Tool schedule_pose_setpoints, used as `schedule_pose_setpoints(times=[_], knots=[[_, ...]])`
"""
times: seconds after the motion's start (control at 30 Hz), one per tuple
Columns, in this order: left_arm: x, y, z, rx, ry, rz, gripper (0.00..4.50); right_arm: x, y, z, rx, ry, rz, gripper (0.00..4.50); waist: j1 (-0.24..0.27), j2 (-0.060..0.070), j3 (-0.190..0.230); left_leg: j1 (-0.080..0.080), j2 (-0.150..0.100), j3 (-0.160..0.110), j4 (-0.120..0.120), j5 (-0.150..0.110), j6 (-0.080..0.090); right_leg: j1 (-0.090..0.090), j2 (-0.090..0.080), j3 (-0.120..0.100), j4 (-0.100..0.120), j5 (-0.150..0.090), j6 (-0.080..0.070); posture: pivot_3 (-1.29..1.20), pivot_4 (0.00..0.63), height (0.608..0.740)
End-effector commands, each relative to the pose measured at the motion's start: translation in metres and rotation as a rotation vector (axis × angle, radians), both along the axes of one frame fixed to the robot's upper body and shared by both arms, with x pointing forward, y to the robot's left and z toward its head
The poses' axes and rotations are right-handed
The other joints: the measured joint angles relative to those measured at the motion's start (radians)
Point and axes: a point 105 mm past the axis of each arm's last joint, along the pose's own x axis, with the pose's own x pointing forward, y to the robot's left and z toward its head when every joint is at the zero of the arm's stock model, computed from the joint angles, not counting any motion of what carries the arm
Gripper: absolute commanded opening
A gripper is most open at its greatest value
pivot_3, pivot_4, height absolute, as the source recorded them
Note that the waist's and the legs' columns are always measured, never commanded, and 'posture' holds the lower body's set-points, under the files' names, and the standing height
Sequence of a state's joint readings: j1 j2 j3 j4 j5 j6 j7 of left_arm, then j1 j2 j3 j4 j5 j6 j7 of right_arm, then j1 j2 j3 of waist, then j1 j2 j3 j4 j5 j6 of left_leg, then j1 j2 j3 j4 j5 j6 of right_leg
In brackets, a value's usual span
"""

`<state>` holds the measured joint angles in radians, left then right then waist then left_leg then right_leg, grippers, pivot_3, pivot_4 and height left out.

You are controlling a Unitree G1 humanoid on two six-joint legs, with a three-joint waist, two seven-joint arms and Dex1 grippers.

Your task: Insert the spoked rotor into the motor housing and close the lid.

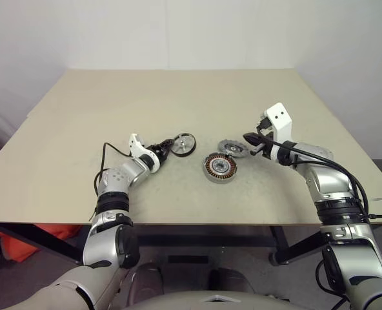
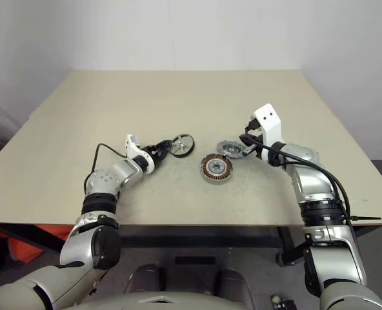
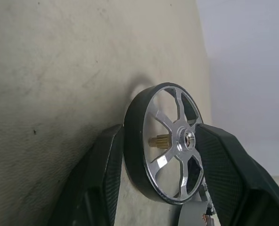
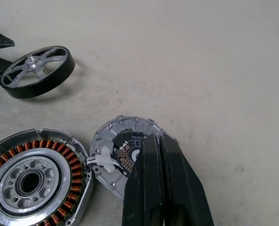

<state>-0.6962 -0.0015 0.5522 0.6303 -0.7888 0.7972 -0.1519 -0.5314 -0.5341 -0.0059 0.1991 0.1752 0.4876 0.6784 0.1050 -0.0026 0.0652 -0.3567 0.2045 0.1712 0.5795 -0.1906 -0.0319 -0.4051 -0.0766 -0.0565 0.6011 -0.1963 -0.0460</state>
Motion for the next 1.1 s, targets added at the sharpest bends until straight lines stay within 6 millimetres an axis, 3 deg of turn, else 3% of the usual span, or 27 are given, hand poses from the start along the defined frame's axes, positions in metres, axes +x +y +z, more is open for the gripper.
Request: schedule_pose_setpoints(times=[0.03,0.13,0.4,0.77,0.87,1.0,1.1], knots=[[0.005,0.006,0.016,-0.065,-0.054,0.030,2.53,0.002,0.006,0.018,-0.005,-0.061,0.021,0.00,0.000,0.000,0.000,0.000,0.000,0.000,0.000,0.000,0.000,0.000,0.000,0.000,0.000,0.000,0.000,0.00,0.000,0.740],[0.003,0.003,0.012,-0.080,-0.035,0.014,2.53,0.002,0.005,0.018,-0.006,-0.061,0.022,0.00,0.000,0.000,0.000,0.000,0.000,0.000,0.000,0.000,0.000,0.000,0.000,0.000,0.000,0.000,0.000,0.00,0.000,0.740],[0.008,-0.032,0.005,-0.055,0.027,-0.079,2.53,0.002,0.005,0.021,-0.004,-0.070,0.021,0.00,0.009,0.000,0.000,0.000,-0.001,0.000,0.000,0.000,0.000,0.000,0.000,0.000,0.000,0.000,0.000,0.00,0.000,0.740],[0.016,-0.039,0.014,-0.058,-0.001,-0.095,2.53,0.003,0.005,0.020,-0.002,-0.071,0.010,0.00,0.019,0.000,0.000,0.000,0.000,0.000,0.000,0.000,0.000,0.000,0.000,0.000,0.000,0.000,0.000,0.00,0.000,0.740],[0.017,-0.038,0.014,-0.069,0.000,-0.083,1.93,0.004,0.005,0.020,-0.001,-0.072,0.008,0.00,0.019,0.000,0.000,0.000,-0.001,0.000,0.000,0.000,0.000,0.000,0.000,0.000,0.000,0.000,0.000,0.00,0.000,0.740],[0.016,-0.036,0.014,-0.079,-0.001,-0.082,0.56,0.004,0.004,0.020,-0.002,-0.074,0.006,0.00,0.019,0.000,0.000,0.000,0.000,0.000,0.000,0.000,0.000,0.000,0.000,0.000,0.000,0.000,0.000,0.00,0.000,0.740],[0.016,-0.037,0.014,-0.080,-0.003,-0.086,0.56,0.004,0.004,0.021,-0.004,-0.076,0.006,0.00,0.019,0.000,0.000,0.000,0.000,0.000,0.000,0.000,0.000,0.000,0.000,0.000,0.000,0.000,0.000,0.00,0.000,0.740]])
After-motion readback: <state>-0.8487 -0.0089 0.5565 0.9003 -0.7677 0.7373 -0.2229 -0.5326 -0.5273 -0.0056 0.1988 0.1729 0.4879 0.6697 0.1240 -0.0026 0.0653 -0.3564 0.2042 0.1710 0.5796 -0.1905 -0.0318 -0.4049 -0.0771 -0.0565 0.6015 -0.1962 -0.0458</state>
